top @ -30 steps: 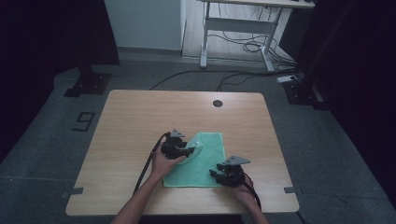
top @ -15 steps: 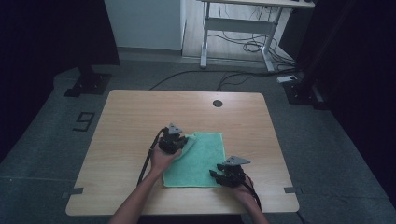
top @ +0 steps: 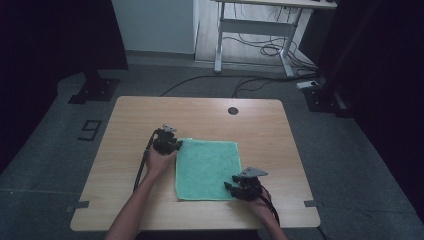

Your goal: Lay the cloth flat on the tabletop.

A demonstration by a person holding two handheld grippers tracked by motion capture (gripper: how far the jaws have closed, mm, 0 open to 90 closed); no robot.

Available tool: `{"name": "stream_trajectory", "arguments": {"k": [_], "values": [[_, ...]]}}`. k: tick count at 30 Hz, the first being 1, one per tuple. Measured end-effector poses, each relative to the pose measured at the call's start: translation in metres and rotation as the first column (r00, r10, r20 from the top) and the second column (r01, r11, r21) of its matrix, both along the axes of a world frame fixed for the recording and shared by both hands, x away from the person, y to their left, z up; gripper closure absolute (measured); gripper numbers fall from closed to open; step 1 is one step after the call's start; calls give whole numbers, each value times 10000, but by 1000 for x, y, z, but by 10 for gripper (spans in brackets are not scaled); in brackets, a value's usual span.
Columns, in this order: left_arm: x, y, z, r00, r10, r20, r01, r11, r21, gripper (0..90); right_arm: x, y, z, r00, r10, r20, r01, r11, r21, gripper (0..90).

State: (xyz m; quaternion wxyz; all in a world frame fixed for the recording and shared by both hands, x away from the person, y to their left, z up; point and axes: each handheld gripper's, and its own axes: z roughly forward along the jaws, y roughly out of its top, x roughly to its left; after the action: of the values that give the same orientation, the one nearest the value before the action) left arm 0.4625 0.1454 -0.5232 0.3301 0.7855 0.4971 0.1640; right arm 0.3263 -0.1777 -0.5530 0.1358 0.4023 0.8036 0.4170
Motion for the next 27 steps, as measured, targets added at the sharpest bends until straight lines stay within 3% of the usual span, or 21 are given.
{"name": "stream_trajectory", "arguments": {"k": [5,8,15,18,20,24,27], "values": [[-6,0,8,9985,31,549,-39,9999,151,554,0,0,0,10000,-6,-17,6,10000,37,529],[-15,-5,20,9923,-37,1235,-22,9989,476,526,0,0,0,10000,15,13,-15,10000,-1,520],[-26,-9,32,9819,-127,1889,-13,9973,735,513,0,1,0,10000,11,19,-10,10000,-23,519],[-27,-12,32,9838,-426,1743,315,9973,658,514,0,0,0,10000,4,-1,-4,10000,10,518],[-25,-14,28,9884,-653,1374,619,9977,286,515,0,0,0,10000,-6,-12,6,10000,20,517],[-18,-22,15,9931,-909,747,924,9956,-170,521,0,1,0,10000,6,-1,-6,10000,17,513],[-9,-24,3,9953,-885,390,892,9959,-163,525,0,1,0,10000,13,10,-13,10000,10,510]]}}
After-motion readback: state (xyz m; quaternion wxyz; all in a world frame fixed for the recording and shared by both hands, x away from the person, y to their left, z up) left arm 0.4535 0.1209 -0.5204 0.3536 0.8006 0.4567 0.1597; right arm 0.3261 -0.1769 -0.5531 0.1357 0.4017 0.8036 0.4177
